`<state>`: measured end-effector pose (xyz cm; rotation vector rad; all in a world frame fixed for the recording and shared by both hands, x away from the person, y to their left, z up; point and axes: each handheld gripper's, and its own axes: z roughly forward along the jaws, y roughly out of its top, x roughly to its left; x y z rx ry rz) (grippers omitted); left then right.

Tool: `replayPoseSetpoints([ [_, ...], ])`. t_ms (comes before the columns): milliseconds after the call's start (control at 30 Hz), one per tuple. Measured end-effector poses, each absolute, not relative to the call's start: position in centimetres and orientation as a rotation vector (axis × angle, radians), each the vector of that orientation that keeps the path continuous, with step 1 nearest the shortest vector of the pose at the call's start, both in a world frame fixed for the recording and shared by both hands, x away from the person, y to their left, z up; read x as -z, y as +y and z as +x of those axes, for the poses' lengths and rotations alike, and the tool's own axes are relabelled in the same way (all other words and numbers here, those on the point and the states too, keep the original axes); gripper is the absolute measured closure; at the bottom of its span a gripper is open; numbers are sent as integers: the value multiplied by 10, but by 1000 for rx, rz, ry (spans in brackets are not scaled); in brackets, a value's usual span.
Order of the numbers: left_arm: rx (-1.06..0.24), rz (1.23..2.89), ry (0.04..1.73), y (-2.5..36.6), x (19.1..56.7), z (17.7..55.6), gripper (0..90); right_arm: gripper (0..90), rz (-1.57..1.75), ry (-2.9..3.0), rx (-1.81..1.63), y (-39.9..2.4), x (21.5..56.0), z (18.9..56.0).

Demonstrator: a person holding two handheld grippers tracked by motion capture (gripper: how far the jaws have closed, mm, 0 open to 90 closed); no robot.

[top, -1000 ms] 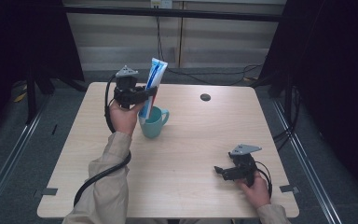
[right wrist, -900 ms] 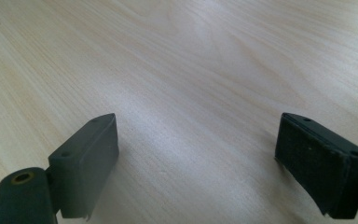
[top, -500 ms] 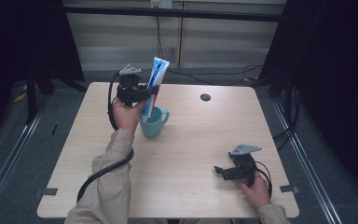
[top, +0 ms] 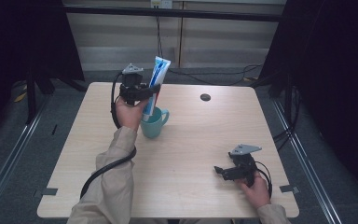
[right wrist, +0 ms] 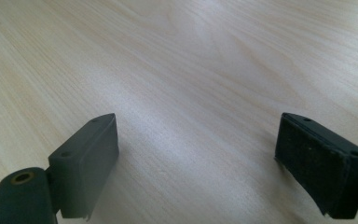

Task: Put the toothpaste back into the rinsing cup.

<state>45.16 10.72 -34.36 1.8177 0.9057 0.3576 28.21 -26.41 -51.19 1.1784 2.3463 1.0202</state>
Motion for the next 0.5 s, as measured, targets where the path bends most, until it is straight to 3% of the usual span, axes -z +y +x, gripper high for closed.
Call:
replayPoseSetpoints([
  [500,-368,1807,931,105,353,462,749,127,1178,2347,-1022,-264,512,282],
])
